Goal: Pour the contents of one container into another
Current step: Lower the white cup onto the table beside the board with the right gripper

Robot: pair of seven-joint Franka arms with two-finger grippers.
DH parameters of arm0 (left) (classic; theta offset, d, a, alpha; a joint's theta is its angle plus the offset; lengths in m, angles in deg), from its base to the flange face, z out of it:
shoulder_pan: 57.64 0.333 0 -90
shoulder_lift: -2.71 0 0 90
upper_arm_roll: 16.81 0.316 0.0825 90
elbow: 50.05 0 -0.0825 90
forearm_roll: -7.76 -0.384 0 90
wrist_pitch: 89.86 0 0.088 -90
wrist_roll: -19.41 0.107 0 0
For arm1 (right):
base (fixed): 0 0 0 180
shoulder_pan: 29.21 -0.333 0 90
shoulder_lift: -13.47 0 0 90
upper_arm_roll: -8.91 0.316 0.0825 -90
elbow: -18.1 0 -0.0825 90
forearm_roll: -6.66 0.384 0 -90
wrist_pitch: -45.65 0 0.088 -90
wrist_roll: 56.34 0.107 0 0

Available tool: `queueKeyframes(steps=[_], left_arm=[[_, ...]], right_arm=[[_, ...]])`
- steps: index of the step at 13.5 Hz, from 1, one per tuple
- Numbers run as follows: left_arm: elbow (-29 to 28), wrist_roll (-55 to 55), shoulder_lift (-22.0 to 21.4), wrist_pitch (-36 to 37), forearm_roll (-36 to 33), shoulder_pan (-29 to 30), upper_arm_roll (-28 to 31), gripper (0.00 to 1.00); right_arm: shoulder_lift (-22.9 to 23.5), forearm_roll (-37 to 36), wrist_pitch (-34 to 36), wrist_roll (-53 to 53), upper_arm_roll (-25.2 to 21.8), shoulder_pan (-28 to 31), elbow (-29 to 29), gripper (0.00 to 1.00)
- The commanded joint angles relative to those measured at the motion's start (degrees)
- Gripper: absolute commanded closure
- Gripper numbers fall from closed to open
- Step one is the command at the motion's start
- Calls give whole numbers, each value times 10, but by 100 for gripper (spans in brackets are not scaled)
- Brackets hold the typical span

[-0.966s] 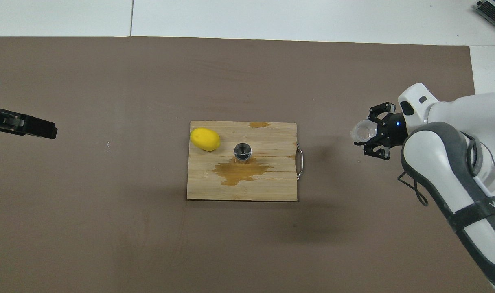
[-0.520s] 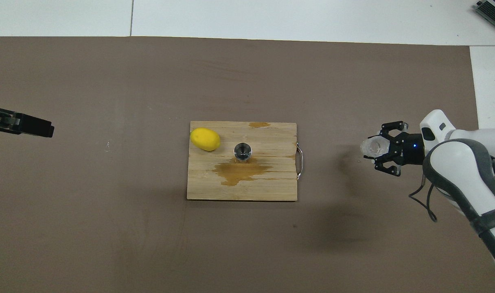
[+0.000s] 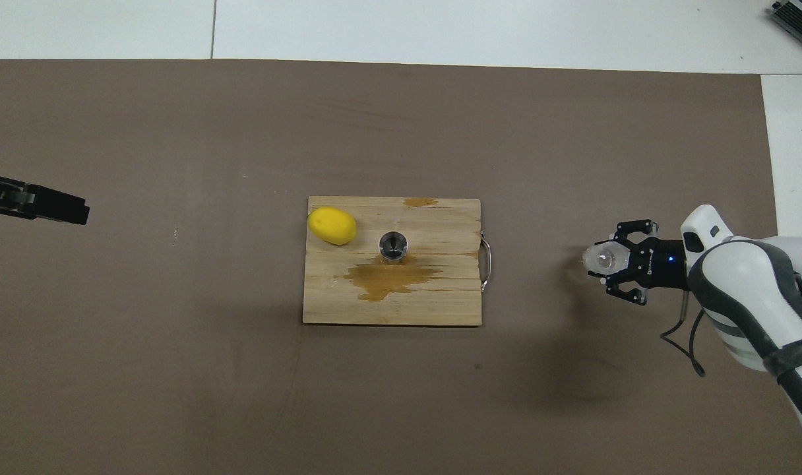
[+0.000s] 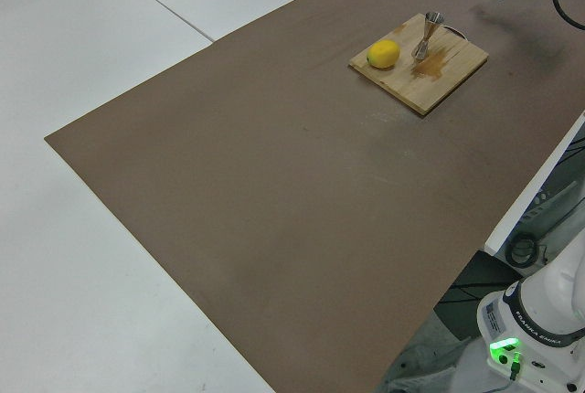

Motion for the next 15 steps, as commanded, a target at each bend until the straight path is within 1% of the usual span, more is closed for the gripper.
queueKeyframes(steps=[1,4,10,13,14,15], left_arm=[[1,-5,-2,6,-4,0,1,0],[1,-6,-2,6,-4,-1,1,0],[0,-5,-1,5,-4,-1,1,0],[2,-5,-1,2,-4,0,1,0],[1,-5,-2,2,-4,0,1,0],[1,-5,-2,4,-4,0,1,0]], right_arm=[[-2,19,-14,-44,5,10,17,60],[6,19,-21,-54,5,14,21,60],[34,19,-17,-94,6,29,21,59],[34,19,-18,-94,6,28,21,51],[35,19,-16,-94,6,28,21,39],[35,19,-13,-93,6,30,20,31]])
